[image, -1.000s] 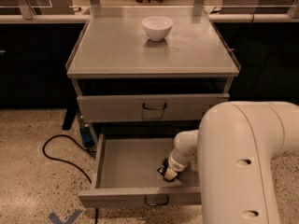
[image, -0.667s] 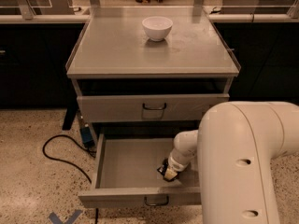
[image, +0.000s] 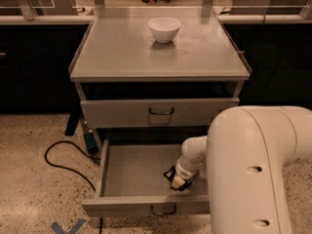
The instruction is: Place rxbar blueberry into middle drawer
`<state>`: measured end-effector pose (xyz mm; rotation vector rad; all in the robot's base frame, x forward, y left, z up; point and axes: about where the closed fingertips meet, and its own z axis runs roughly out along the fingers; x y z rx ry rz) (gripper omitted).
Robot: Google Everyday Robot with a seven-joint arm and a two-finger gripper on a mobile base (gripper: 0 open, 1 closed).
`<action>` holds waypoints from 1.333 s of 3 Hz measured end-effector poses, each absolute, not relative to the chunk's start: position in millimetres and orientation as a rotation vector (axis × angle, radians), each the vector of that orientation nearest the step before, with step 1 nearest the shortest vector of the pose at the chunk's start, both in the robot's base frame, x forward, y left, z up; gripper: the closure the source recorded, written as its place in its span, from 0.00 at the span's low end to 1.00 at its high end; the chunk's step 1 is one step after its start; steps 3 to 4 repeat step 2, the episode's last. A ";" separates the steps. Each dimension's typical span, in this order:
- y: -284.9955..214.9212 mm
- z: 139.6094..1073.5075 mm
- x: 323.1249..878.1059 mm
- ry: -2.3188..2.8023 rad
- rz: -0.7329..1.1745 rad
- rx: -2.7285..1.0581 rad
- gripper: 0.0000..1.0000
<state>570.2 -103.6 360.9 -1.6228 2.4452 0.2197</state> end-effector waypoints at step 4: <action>-103.6 360.8 570.1 2.445 0.220 -1.623 0.00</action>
Offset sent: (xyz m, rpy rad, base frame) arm 0.0000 0.0000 0.0000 0.0000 0.0000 0.0000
